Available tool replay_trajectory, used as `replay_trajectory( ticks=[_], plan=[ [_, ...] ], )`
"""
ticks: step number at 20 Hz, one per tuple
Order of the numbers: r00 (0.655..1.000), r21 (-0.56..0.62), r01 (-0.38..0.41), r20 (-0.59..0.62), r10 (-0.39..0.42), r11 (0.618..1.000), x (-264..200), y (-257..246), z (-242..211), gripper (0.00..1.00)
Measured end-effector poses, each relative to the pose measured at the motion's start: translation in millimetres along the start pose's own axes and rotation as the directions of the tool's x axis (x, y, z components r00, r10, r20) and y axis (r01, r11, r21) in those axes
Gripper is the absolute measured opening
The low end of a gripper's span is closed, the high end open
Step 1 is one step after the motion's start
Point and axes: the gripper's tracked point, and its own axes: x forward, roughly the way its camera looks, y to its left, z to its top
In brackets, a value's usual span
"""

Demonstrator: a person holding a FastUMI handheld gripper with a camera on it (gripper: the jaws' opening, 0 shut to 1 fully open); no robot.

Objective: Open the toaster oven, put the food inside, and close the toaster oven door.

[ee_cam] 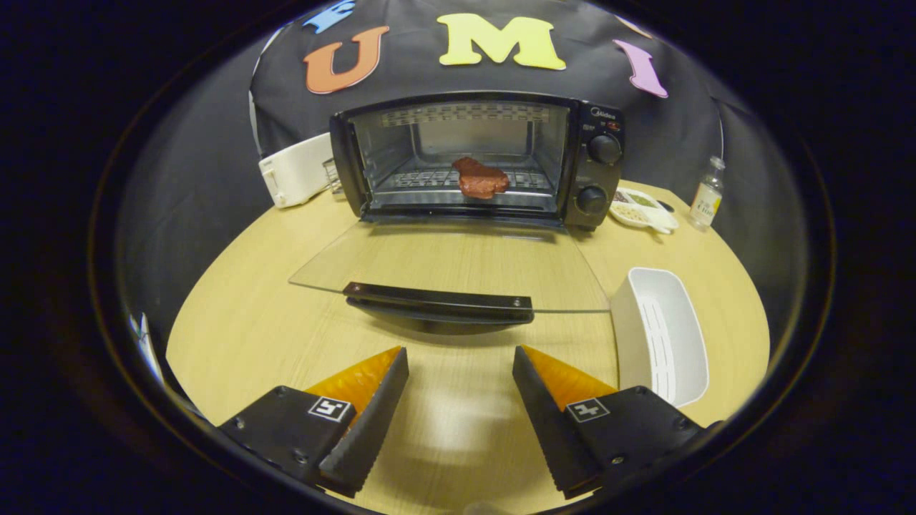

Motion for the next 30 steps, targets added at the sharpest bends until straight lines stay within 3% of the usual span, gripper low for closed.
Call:
replay_trajectory(
  ticks=[8, 18, 30],
  plan=[
    [1.000, 0.023, 0.008, -0.013, -0.008, 1.000, 12.7, 6.3, 8.8, 0.94],
    [1.000, 0.031, 0.006, 0.002, -0.006, 0.999, -8.4, 9.8, 32.1, 0.94],
    [0.989, -0.009, -0.001, 0.145, 0.003, 1.000, -29.6, 4.4, 143.0, 0.96]
  ],
)
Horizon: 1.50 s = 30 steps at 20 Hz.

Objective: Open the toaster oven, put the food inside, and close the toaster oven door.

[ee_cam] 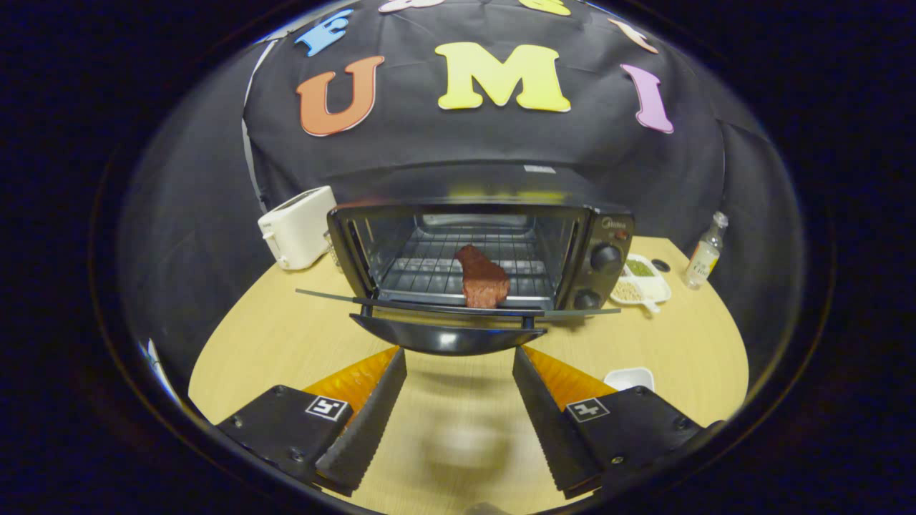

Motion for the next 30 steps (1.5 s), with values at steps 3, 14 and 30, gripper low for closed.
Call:
replay_trajectory(
  ticks=[3, 14, 30],
  plan=[
    [1.000, -0.001, 0.008, 0.021, -0.008, 1.000, 11.7, -2.2, 27.0, 0.96],
    [0.998, 0.014, 0.001, 0.056, -0.002, 1.000, 41.8, -3.9, 77.1, 0.96],
    [0.882, 0.028, 0.118, 0.457, -0.118, 0.993, -235.7, -124.9, 186.3, 0.98]
  ],
)
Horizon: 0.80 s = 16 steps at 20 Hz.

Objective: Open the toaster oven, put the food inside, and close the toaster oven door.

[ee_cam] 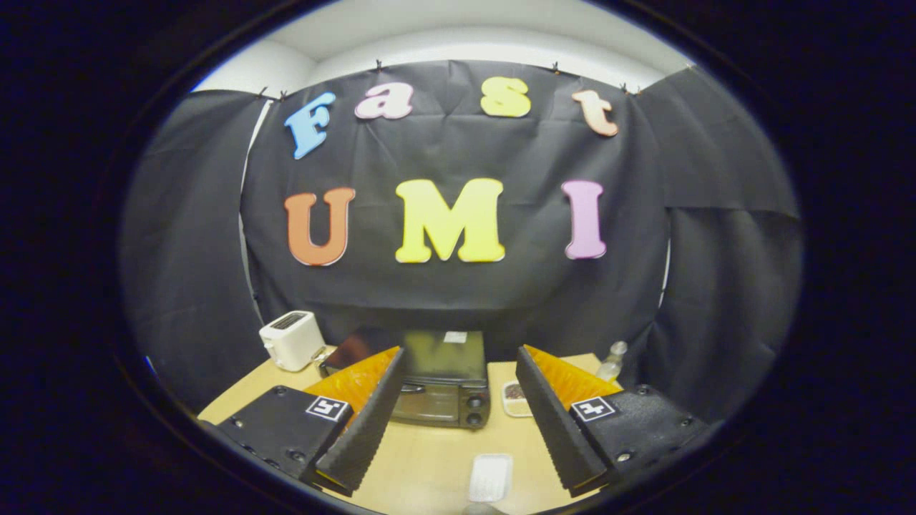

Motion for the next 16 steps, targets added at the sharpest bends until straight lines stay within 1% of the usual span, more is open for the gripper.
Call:
replay_trajectory(
  ticks=[2, 5, 7, 10, 13, 16],
  plan=[
    [0.998, 0.013, 0.036, 0.050, -0.037, 0.999, -19.2, -23.2, 25.9, 0.98],
    [0.992, 0.016, 0.075, 0.097, -0.076, 0.997, -42.1, -54.6, 51.9, 0.98],
    [0.990, 0.003, 0.082, 0.117, -0.081, 0.997, -51.2, -67.0, 63.6, 0.98],
    [0.990, -0.026, 0.073, 0.119, -0.069, 0.997, -58.8, -76.8, 71.7, 0.98],
    [0.992, -0.036, 0.041, 0.124, -0.037, 0.999, -64.9, -75.9, 74.2, 0.98],
    [0.994, -0.011, 0.008, 0.109, -0.007, 1.000, -68.4, -76.1, 70.4, 0.98]
  ],
)
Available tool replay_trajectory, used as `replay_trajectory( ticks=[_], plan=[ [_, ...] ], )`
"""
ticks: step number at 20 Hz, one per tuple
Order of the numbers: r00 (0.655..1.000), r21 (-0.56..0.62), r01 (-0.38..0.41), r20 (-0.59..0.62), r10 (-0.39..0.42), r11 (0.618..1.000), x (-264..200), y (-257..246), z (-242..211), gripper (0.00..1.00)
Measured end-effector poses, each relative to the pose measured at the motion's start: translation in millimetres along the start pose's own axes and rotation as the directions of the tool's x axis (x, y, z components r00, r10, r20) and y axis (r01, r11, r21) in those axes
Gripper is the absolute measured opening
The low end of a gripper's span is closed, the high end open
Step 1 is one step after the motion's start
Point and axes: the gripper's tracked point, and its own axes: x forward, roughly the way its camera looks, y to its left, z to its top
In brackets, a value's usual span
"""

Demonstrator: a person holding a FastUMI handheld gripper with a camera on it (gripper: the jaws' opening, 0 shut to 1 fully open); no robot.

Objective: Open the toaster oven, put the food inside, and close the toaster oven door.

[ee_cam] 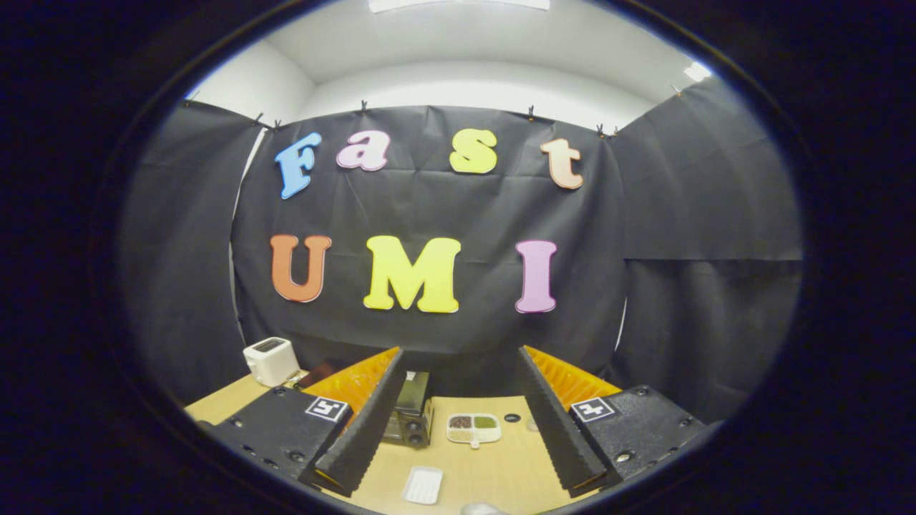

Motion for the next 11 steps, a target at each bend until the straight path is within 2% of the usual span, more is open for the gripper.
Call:
replay_trajectory(
  ticks=[11],
  plan=[
    [1.000, 0.032, 0.003, -0.007, -0.003, 0.999, -8.6, -24.0, -4.6, 0.98]
  ],
)
